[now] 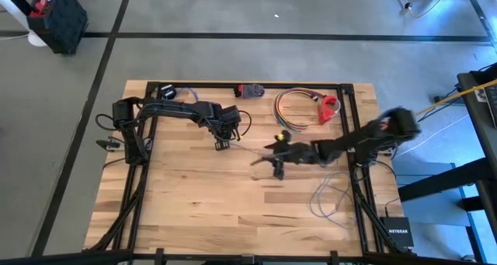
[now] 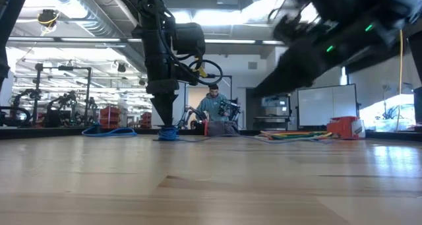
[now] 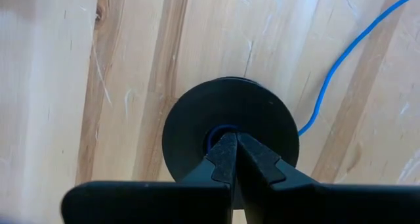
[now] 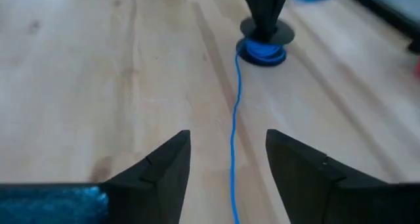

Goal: Coil cords
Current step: Uncoil the blue wire from the black spool

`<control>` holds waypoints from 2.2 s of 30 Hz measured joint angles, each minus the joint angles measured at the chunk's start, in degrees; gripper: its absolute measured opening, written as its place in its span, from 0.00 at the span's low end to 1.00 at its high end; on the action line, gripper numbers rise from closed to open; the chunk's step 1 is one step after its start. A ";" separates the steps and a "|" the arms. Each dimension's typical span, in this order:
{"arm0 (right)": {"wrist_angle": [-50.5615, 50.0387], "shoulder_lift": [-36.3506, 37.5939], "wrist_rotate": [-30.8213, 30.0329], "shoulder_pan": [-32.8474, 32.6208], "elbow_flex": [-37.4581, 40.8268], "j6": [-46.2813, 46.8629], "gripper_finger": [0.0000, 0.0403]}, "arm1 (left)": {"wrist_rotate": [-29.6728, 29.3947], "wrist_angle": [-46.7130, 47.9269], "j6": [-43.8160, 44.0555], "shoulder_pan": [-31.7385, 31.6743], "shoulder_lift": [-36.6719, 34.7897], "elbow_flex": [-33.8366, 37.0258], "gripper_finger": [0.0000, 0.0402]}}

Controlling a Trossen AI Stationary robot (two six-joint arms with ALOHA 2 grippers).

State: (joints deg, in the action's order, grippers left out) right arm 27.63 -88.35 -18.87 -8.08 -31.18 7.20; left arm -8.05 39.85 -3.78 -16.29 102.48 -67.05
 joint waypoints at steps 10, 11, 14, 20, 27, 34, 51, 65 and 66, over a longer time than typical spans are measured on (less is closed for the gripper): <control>4.68 -20.22 7.98 7.89 -10.59 -3.39 0.51 | 0.04 0.01 -0.20 0.00 0.00 0.00 0.01; 4.43 -21.14 8.04 8.31 -11.81 -3.44 0.51 | 0.01 -0.04 -0.22 0.00 0.00 0.00 0.01; 0.31 -23.36 8.95 9.39 -15.06 -4.63 0.48 | 0.02 -0.03 -0.30 0.00 0.00 0.00 0.01; -1.94 -24.22 9.77 9.56 -17.12 -7.00 0.23 | 0.02 0.04 -0.28 0.00 0.00 0.00 0.01; -5.69 -23.68 7.62 8.45 -17.10 -7.67 0.05 | 0.04 0.36 -0.10 0.00 0.00 0.00 0.01; -17.09 -17.55 0.68 1.73 -14.55 -7.31 0.03 | 0.04 0.17 -0.08 0.02 0.00 0.00 0.01; -63.76 -0.98 -10.32 -19.49 -6.26 19.57 0.01 | 0.04 0.17 1.49 0.02 0.00 0.00 0.01; -82.04 18.03 -1.10 -36.25 4.42 60.52 0.04 | 0.01 0.18 1.84 0.02 0.00 0.00 0.01; -81.68 18.90 -1.10 -36.24 4.20 61.58 0.05 | 0.01 0.20 1.86 0.02 0.00 0.00 0.01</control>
State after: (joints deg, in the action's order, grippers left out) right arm -54.05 -69.45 -19.97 -44.32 -26.98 68.78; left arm -8.03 40.05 -1.92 -16.27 102.48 -67.05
